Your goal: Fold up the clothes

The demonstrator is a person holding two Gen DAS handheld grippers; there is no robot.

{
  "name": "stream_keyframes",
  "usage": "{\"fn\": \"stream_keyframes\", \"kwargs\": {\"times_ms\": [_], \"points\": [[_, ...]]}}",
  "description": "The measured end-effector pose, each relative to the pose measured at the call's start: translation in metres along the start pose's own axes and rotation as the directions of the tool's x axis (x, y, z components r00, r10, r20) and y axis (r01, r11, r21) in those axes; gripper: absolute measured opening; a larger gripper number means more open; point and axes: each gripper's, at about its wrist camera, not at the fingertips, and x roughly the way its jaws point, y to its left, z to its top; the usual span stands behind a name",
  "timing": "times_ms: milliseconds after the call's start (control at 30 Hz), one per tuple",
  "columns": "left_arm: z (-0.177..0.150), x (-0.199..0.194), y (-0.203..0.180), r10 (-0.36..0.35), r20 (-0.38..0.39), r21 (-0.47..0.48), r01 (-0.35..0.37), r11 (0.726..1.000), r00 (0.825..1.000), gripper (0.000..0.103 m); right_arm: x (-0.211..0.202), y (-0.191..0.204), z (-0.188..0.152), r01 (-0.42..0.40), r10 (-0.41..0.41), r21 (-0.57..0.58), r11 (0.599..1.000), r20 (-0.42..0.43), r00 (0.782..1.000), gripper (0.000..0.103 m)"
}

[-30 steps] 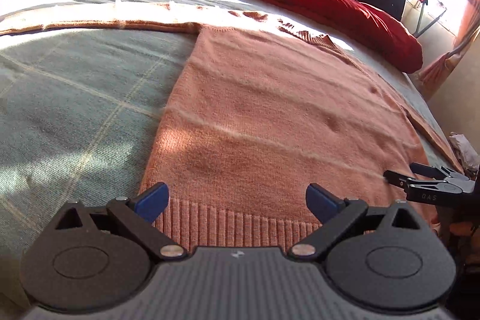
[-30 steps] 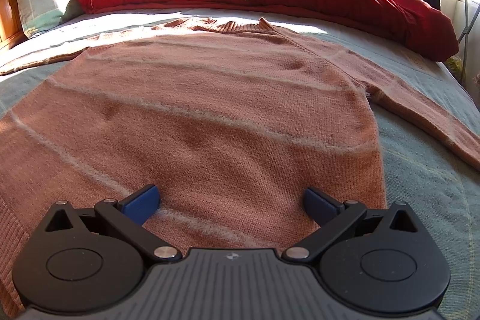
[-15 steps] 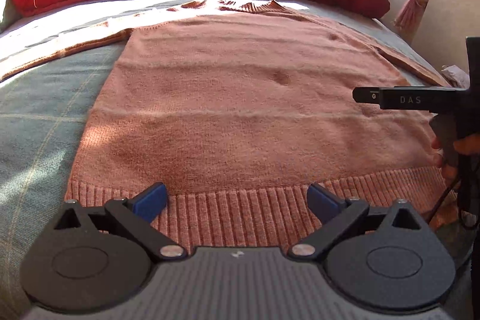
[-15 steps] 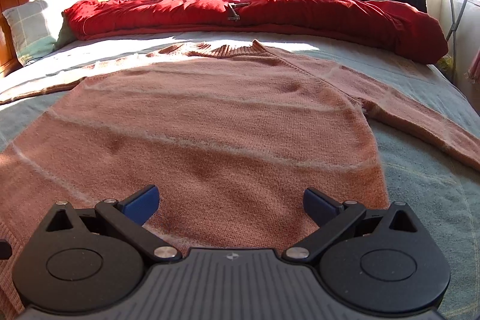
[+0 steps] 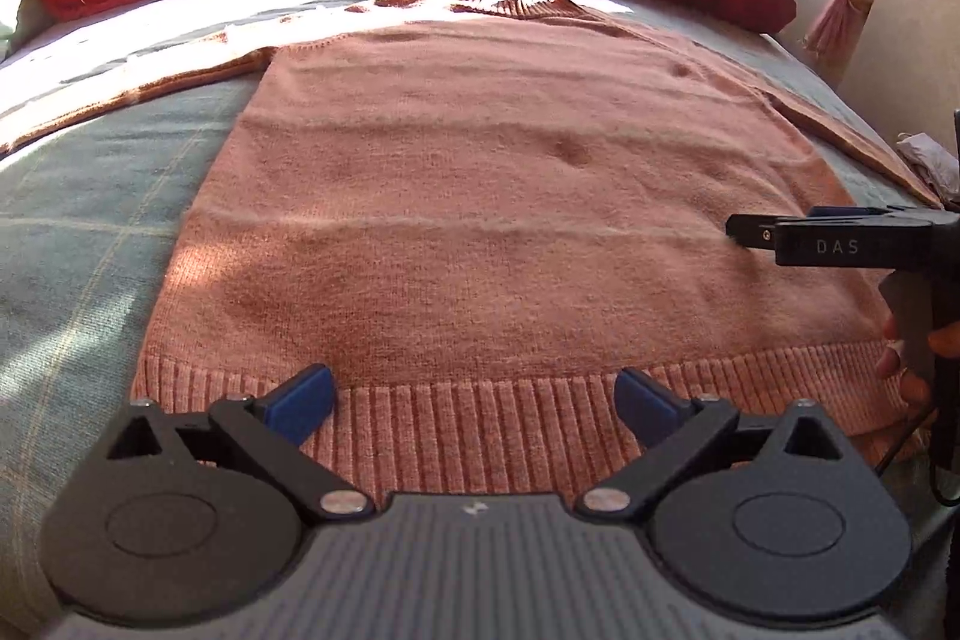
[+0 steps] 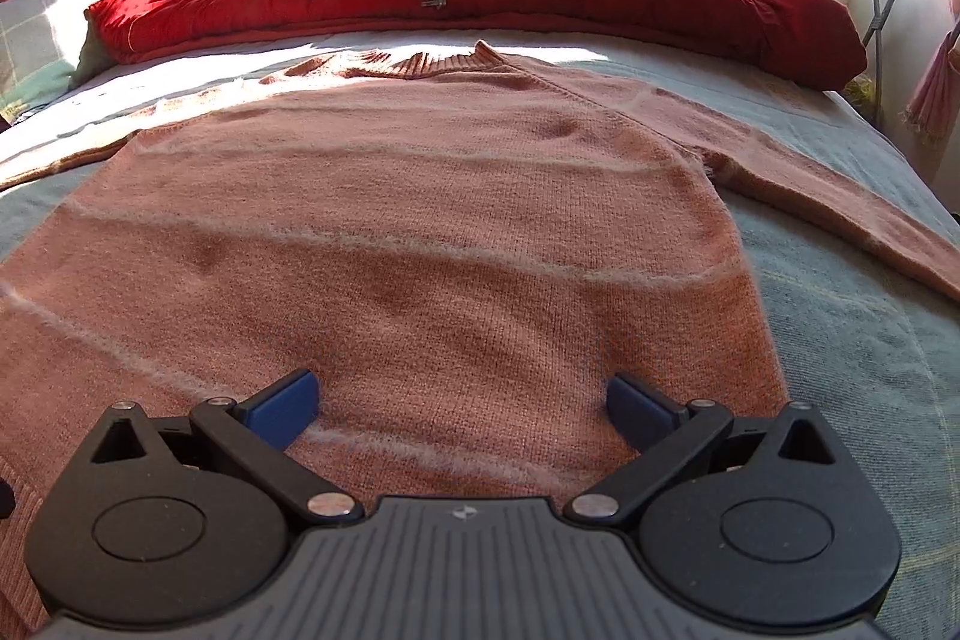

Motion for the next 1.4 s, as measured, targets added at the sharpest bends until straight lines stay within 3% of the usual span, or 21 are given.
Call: {"fn": "stream_keyframes", "kwargs": {"times_ms": [333, 533, 700, 800, 900, 1067, 1200, 1400], "points": [[-0.002, -0.003, 0.003, -0.018, 0.006, -0.016, 0.018, 1.000, 1.000, 0.099, -0.046, -0.010, -0.060, 0.057, -0.067, 0.124, 0.991, 0.075, 0.995, 0.103], [0.003, -0.007, 0.010, -0.057, 0.009, -0.082, 0.057, 0.995, 0.998, 0.099, -0.052, -0.007, -0.060, 0.060, -0.070, 0.113, 0.992, 0.082, 0.994, 0.103], [0.051, -0.010, 0.001, -0.190, 0.028, -0.111, 0.192, 0.975, 0.981, 0.099, -0.061, -0.001, -0.052, 0.071, -0.082, 0.100, 0.992, 0.102, 0.991, 0.103], [0.103, -0.005, -0.027, -0.268, 0.042, -0.063, 0.270, 0.961, 0.963, 0.099, -0.070, 0.001, -0.046, 0.062, -0.075, 0.090, 0.994, 0.152, 0.986, 0.103], [0.157, 0.014, -0.071, -0.368, 0.022, 0.013, 0.368, 0.930, 0.930, 0.099, -0.078, 0.001, -0.042, 0.054, -0.067, 0.075, 0.996, 0.196, 0.978, 0.103], [0.227, 0.078, -0.151, -0.484, -0.087, 0.135, 0.491, 0.860, 0.871, 0.099, -0.079, -0.005, -0.042, 0.077, -0.088, 0.063, 0.995, 0.194, 0.977, 0.103], [0.249, 0.144, -0.201, -0.526, -0.189, 0.145, 0.553, 0.820, 0.829, 0.099, -0.075, -0.013, -0.043, 0.085, -0.098, 0.080, 0.993, 0.176, 0.980, 0.103], [0.249, 0.214, -0.226, -0.553, -0.249, 0.078, 0.585, 0.807, 0.795, 0.099, -0.070, -0.018, -0.046, 0.072, -0.085, 0.089, 0.993, 0.157, 0.984, 0.103]]}}
